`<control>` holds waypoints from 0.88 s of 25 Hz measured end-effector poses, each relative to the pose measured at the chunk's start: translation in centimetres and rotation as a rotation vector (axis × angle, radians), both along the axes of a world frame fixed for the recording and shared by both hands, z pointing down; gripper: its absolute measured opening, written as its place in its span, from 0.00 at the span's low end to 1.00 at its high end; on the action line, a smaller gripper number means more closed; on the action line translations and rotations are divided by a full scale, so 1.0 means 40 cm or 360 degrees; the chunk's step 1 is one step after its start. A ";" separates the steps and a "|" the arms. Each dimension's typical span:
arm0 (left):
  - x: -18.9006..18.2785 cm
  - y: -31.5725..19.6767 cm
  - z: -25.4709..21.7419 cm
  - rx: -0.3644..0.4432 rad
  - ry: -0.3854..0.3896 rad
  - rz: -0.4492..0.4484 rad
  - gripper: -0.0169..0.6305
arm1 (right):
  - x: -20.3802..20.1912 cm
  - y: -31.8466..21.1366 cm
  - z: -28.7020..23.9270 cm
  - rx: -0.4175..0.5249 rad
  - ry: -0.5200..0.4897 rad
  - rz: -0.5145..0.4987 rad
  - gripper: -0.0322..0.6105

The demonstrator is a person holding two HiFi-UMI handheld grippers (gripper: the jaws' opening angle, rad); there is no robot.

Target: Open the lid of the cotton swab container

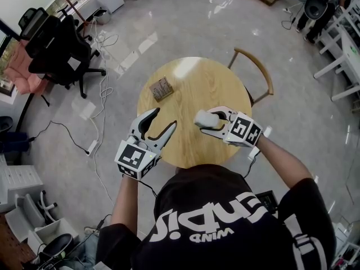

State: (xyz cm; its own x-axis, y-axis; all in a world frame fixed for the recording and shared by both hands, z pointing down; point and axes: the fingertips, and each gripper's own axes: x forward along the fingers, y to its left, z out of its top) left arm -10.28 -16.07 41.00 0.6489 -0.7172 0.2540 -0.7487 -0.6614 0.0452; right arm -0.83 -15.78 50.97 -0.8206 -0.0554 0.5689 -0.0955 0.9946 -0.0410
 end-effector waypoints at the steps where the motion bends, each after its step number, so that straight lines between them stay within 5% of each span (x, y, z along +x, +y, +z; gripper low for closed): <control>1: 0.004 0.001 -0.005 0.0013 -0.0003 0.0022 0.40 | -0.001 0.002 -0.006 -0.0003 -0.0004 -0.0008 0.36; 22: 0.203 0.046 0.021 0.0025 -0.0114 0.0635 0.45 | -0.021 0.055 -0.046 -0.0036 0.0026 -0.0190 0.36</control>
